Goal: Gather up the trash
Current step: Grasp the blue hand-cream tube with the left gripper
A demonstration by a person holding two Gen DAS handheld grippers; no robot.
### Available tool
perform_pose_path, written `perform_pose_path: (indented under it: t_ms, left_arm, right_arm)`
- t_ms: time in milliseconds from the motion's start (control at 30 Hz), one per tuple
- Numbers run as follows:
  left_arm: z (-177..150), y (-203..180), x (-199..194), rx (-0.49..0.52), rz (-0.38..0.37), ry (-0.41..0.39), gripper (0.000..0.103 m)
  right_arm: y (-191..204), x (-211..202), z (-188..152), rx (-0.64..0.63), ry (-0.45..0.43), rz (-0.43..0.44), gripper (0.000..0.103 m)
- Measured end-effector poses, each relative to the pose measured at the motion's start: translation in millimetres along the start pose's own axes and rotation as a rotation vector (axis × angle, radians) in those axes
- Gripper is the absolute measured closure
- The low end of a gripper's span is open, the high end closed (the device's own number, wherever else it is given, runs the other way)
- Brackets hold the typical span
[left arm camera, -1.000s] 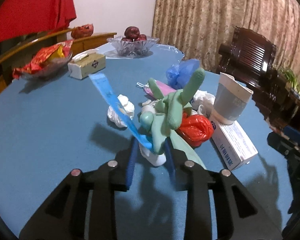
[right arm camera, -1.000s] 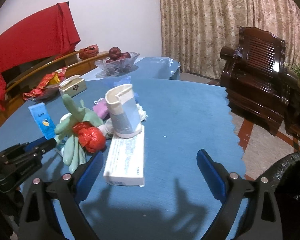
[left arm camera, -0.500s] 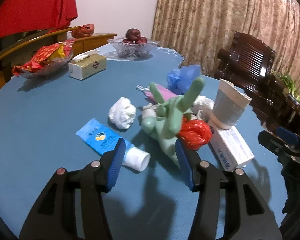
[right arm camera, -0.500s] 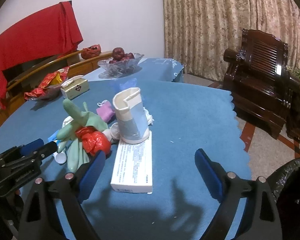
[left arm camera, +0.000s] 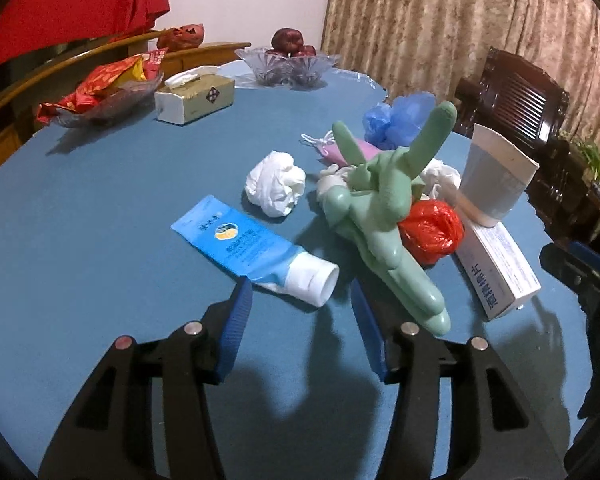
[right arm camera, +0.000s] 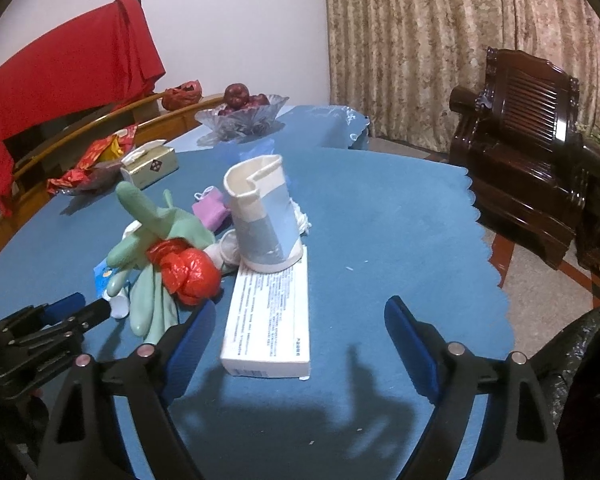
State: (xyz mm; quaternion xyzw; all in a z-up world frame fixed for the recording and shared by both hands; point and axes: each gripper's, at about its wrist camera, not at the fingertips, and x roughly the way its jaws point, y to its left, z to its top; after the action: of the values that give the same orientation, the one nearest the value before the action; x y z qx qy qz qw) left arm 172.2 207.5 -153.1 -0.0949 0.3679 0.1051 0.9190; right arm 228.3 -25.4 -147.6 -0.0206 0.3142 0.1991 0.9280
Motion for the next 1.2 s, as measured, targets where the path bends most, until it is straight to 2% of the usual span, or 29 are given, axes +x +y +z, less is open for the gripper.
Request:
perform_pose_path:
  t_ms: [100, 233, 367, 467, 700, 733, 833, 1000, 1100, 1133, 1167, 1200]
  left_arm:
    - [3.6, -5.5, 8.2, 0.008, 0.017, 0.015, 0.047]
    - [8.6, -4.3, 22.6, -0.025, 0.057, 0.059, 0.045]
    - [11.0, 4.1, 32.7, -0.065, 0.061, 0.104, 0.046]
    - [9.6, 8.7, 29.7, -0.053, 0.066, 0.105, 0.05]
    - [-5.4, 35.7, 9.2, -0.066, 0.099, 0.125, 0.049]
    - [-5.2, 37.5, 6.7, -0.078, 0.092, 0.122, 0.047]
    - [0.1, 31.6, 7.0, -0.073, 0.095, 0.11, 0.03]
    - [9.2, 26.9, 24.4, -0.062, 0.126, 0.113, 0.03]
    - [10.9, 31.1, 32.7, -0.077, 0.13, 0.127, 0.034]
    - [11.6, 31.4, 32.7, -0.077, 0.127, 0.125, 0.039]
    - [11.9, 31.9, 32.0, -0.079, 0.119, 0.119, 0.053]
    - [11.8, 32.8, 31.3, -0.084, 0.117, 0.114, 0.059]
  right_arm:
    - [-0.5, 0.3, -0.7, -0.002, 0.002, -0.005, 0.018]
    - [-3.2, 0.3, 0.3, 0.001, 0.0, -0.015, 0.018]
    - [-3.6, 1.9, -1.9, -0.001, 0.006, -0.013, 0.018]
    - [-1.7, 2.8, -4.6, -0.005, 0.013, -0.008, 0.018]
    - [1.1, 5.1, -9.5, -0.011, 0.024, -0.004, 0.018]
    - [1.4, 6.3, -10.4, -0.01, 0.026, -0.003, 0.018]
    - [3.0, 8.6, -11.3, -0.007, 0.032, -0.004, 0.018]
    - [4.3, 8.4, -10.1, -0.014, 0.029, -0.007, 0.018]
    - [4.8, 8.3, -9.9, -0.019, 0.03, -0.009, 0.018]
    - [4.7, 8.4, -9.6, -0.019, 0.029, -0.01, 0.018]
    - [4.6, 8.6, -9.2, -0.018, 0.028, -0.01, 0.018]
    - [4.5, 8.5, -9.1, -0.014, 0.028, -0.009, 0.019]
